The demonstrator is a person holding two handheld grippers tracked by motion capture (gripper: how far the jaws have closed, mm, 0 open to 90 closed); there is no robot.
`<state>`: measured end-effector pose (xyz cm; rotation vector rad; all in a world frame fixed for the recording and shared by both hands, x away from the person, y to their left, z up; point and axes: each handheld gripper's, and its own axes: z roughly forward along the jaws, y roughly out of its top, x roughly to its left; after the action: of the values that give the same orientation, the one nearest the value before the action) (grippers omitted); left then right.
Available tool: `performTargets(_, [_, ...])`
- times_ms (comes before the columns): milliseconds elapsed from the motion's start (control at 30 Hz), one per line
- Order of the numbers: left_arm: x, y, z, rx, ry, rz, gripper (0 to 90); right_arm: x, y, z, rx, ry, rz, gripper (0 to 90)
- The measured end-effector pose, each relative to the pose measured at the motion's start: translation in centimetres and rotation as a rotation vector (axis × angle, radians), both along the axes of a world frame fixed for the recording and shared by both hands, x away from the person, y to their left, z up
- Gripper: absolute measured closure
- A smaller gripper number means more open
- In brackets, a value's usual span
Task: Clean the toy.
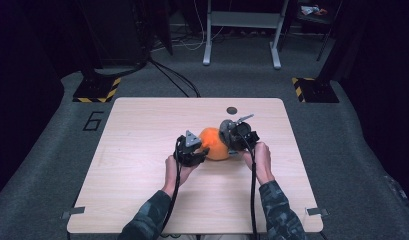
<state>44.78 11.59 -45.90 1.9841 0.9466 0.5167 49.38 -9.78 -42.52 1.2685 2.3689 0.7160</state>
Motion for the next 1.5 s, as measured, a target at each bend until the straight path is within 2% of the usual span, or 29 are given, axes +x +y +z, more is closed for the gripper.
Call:
performTargets(100, [0.2,0.0,-0.2,0.021,-0.001,0.000,45.0,0.3,-0.2,-0.1,-0.005,-0.013,0.008,68.9])
performTargets(167, [0.4,-0.3,-0.4,0.050,-0.004,-0.010,42.5,0.3,-0.2,0.0,-0.002,-0.002,-0.001,68.9])
performTargets(200, [0.5,-0.6,-0.6,0.059,-0.009,-0.023,41.1,0.4,-0.2,-0.1,-0.001,-0.010,0.005,68.9])
performTargets(267, [0.7,-1.0,-0.8,0.094,-0.018,-0.029,40.5,0.5,-0.2,0.0,0.006,-0.017,0.007,68.9])
performTargets(300, [0.7,-1.2,-0.9,0.098,-0.021,-0.036,41.7,0.6,-0.2,0.0,0.003,-0.017,0.009,69.0])
performTargets(367, [0.8,-1.5,-1.0,0.123,-0.038,-0.041,49.6,0.6,-0.1,0.0,-0.004,-0.026,0.004,68.9])
performTargets(400, [0.9,-1.6,-1.2,0.112,-0.046,-0.034,53.8,0.6,-0.1,0.0,-0.001,-0.027,0.001,68.9])
performTargets(500, [1.1,-1.5,-1.2,0.104,-0.039,-0.016,70.7,0.6,-0.4,-0.1,0.020,-0.035,-0.003,68.9])
performTargets(633, [1.0,-1.4,-1.0,0.086,-0.030,0.001,79.3,0.5,-0.8,0.0,0.058,-0.042,-0.010,68.8])
performTargets(667, [1.0,-1.3,-0.9,0.073,-0.012,0.000,80.3,0.4,-0.9,0.0,0.062,-0.047,-0.012,68.8])
performTargets(700, [1.0,-1.2,-0.9,0.067,-0.016,0.007,80.8,0.3,-1.0,0.1,0.066,-0.049,-0.016,68.7])
performTargets(833, [0.8,-0.7,-0.6,0.017,0.013,0.022,81.4,-0.1,-1.2,0.8,0.061,-0.065,-0.025,68.7])
performTargets(900, [0.7,-0.4,-0.3,-0.008,0.029,0.029,81.5,-0.8,-0.9,1.6,0.064,-0.078,-0.016,68.7])
performTargets(1133, [0.2,-0.4,0.5,-0.069,0.053,0.033,81.5,-2.7,2.2,3.4,0.039,-0.118,0.080,68.6])
performTargets(1167, [0.2,-0.5,0.5,-0.067,0.054,0.033,81.5,-2.7,2.6,3.5,0.035,-0.120,0.091,68.5])
performTargets(1233, [0.3,-0.5,0.4,-0.065,0.058,0.036,81.4,-2.7,3.5,3.3,-0.011,-0.124,0.095,68.5])
performTargets(1267, [0.4,-0.3,0.3,-0.056,0.061,0.032,81.4,-2.5,3.6,3.1,-0.017,-0.116,0.093,68.6])
performTargets(1500, [0.7,-0.3,-0.1,-0.049,0.059,0.041,81.2,-1.9,3.1,2.0,-0.006,-0.089,0.079,68.7])
